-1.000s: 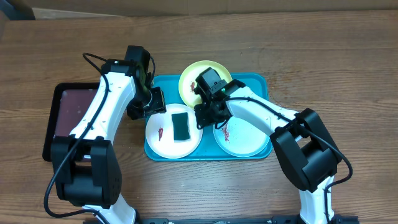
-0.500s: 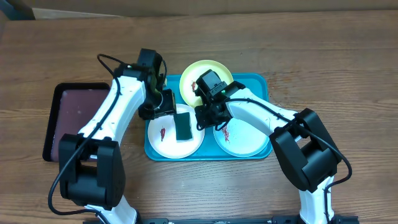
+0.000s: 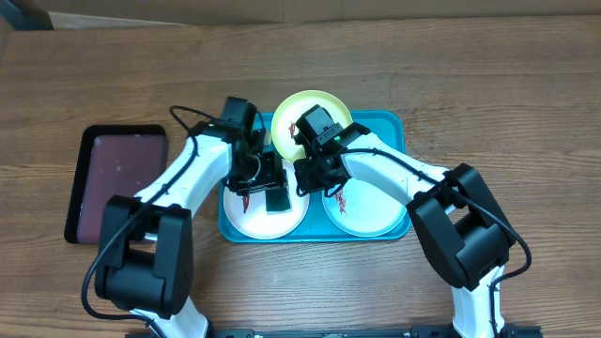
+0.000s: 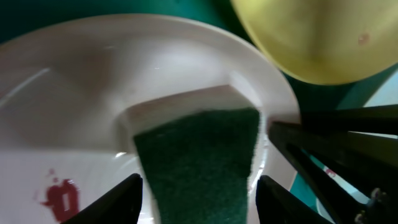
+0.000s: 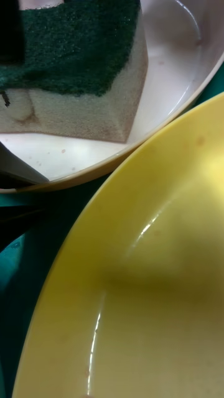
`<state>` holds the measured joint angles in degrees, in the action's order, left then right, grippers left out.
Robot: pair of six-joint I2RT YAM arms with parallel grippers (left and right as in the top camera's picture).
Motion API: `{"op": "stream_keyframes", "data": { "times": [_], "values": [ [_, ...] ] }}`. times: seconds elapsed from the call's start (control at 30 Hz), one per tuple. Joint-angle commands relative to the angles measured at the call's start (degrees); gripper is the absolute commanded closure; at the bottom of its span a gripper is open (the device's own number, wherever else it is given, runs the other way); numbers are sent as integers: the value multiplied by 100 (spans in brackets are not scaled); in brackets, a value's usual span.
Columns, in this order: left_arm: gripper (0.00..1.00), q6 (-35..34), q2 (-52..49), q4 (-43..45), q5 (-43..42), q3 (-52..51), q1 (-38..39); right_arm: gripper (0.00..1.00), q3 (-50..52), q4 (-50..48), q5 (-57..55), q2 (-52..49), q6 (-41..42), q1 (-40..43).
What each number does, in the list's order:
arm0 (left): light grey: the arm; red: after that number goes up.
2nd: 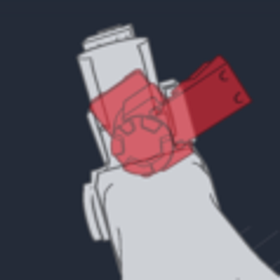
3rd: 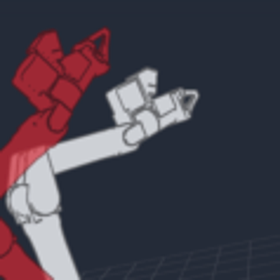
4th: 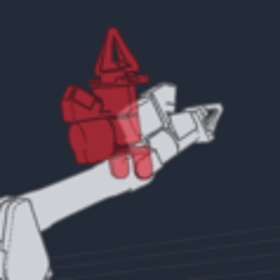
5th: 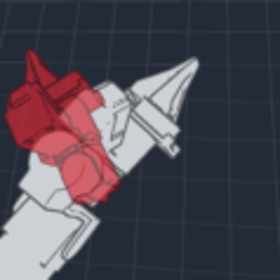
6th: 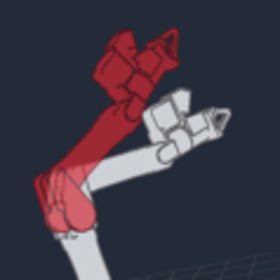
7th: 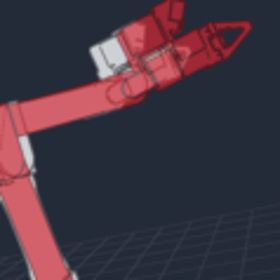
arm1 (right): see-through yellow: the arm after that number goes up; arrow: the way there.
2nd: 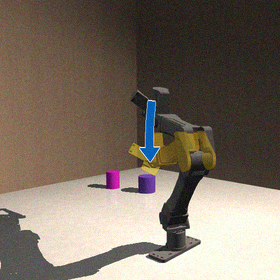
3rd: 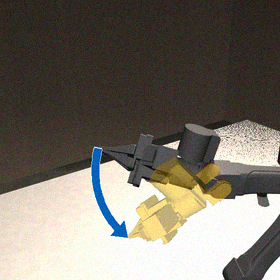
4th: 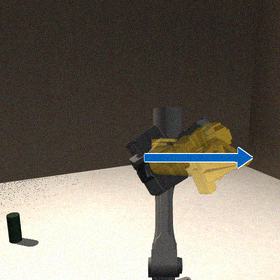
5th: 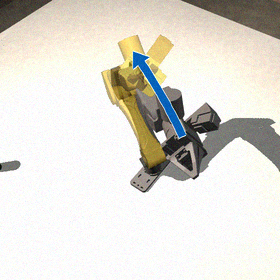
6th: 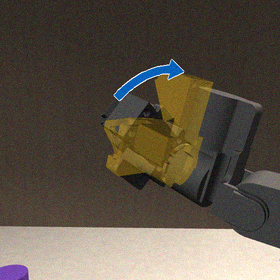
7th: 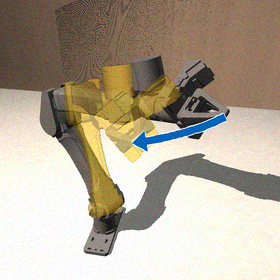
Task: Clean dirty plates on tray and stack at the side
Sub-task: 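Scrub the white plate with the sponge while the right gripper holds it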
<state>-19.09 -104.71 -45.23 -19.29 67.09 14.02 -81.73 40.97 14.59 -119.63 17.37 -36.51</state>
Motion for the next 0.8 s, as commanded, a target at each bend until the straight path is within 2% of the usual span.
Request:
{"op": "stream_keyframes", "data": {
  "times": [0.0,0.1,0.33,0.63,0.7,0.77],
  "values": [
    [41,-232,50,24,387,-20,221,88,72,-31,-129,-31,50,-17],
    [41,-435,44,31,841,-20,409,88,72,-28,-129,-31,50,-17],
    [45,-688,44,61,1209,-20,514,88,72,-20,-129,-31,50,-17],
    [45,-686,-278,50,1082,-24,518,88,72,-17,-129,-31,50,-17],
    [51,-686,-365,52,1023,-24,518,88,72,-15,-129,-31,50,-17],
    [68,-686,-400,48,1025,-24,518,88,72,-15,-129,-31,50,-17]
  ]
}}
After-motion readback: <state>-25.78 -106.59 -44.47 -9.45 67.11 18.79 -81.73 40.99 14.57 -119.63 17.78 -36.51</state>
